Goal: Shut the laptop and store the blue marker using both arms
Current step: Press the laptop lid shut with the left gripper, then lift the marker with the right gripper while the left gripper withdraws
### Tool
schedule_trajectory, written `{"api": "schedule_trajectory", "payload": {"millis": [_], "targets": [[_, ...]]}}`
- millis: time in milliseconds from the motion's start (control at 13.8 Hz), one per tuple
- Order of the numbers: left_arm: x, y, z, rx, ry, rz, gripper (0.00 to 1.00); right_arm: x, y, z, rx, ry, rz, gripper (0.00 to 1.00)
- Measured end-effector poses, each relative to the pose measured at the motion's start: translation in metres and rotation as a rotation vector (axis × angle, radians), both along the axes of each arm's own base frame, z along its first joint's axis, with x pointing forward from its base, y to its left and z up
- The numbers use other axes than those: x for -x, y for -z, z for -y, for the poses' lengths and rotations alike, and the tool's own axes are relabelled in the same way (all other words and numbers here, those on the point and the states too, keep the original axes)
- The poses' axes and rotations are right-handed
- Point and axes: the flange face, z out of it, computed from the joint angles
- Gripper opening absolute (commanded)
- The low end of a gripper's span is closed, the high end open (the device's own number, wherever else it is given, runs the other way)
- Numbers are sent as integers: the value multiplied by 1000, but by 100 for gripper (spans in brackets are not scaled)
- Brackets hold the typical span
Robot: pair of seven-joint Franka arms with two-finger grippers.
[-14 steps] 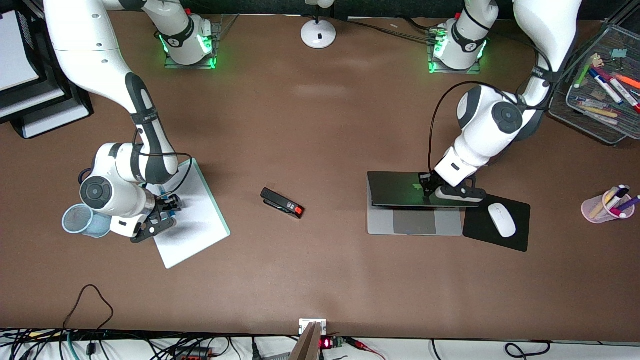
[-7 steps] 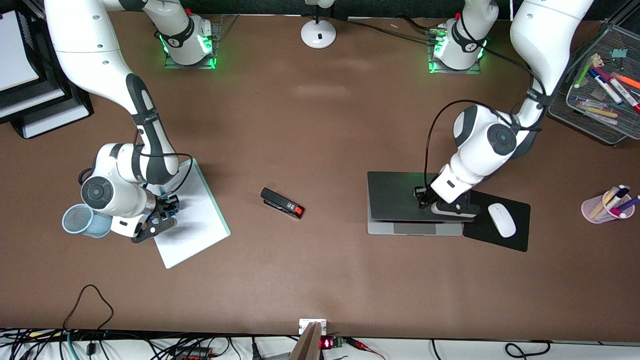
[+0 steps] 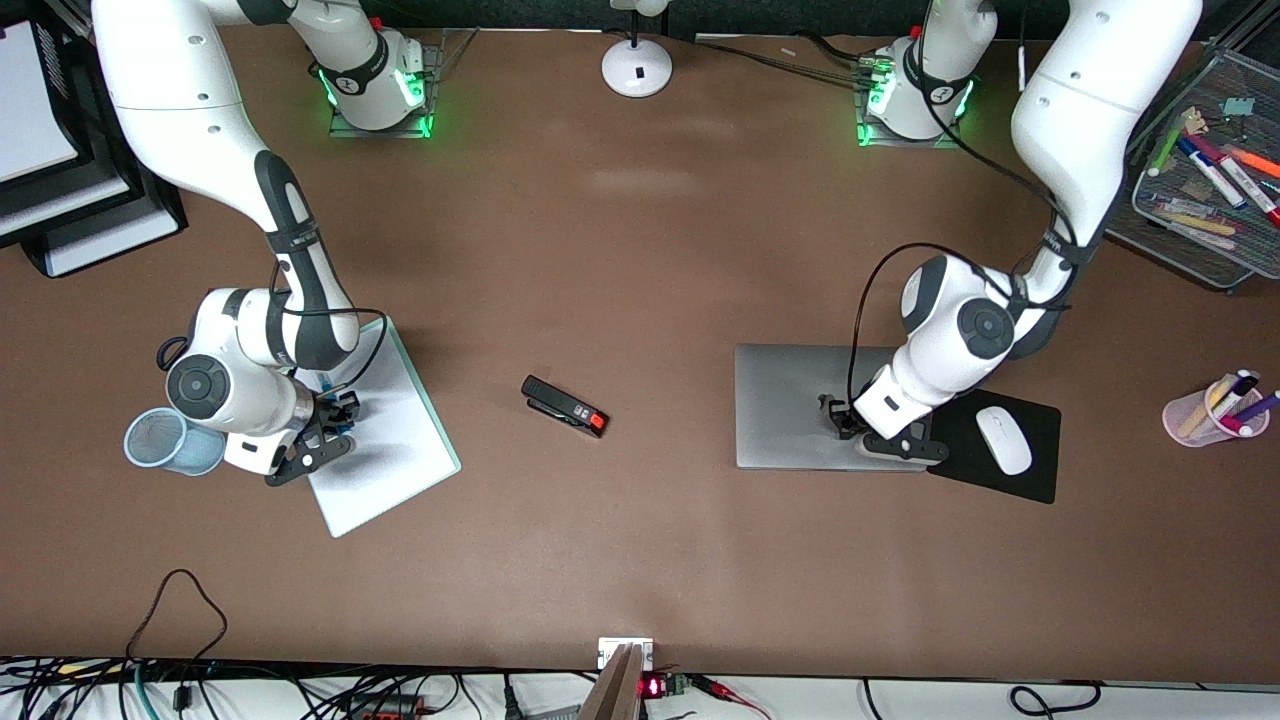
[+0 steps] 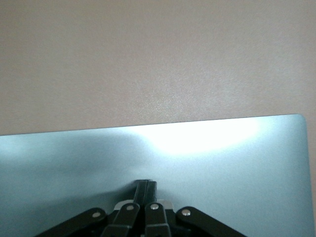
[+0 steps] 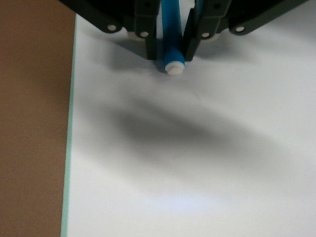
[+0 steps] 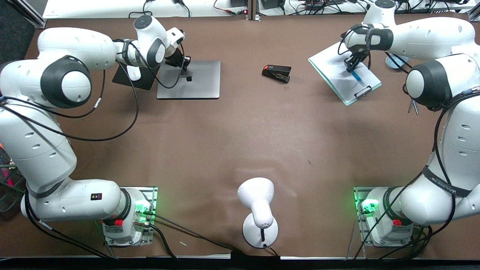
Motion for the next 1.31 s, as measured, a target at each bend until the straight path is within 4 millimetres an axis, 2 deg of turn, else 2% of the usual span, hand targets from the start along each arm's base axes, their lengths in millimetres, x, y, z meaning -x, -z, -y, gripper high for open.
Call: {"api": "schedule_trajectory", "payload": {"millis": [581, 726, 944, 1090, 1308], "targets": [[-11, 3, -2, 8, -2, 59, 0, -3, -4, -2, -1, -3, 14, 14], [-14, 1, -5, 1, -3, 46, 0, -5, -6, -3, -3, -2, 19, 9], [-20, -19, -10, -33, 7, -28, 0, -9, -13, -3, -6, 0, 37, 2], [-22, -46, -13, -65, 18, -82, 0, -18, -38, -3, -12, 0, 84, 0], [-21, -92, -17, -116, 33, -174, 0, -28, -110, -5, -34, -30, 186, 0]]}}
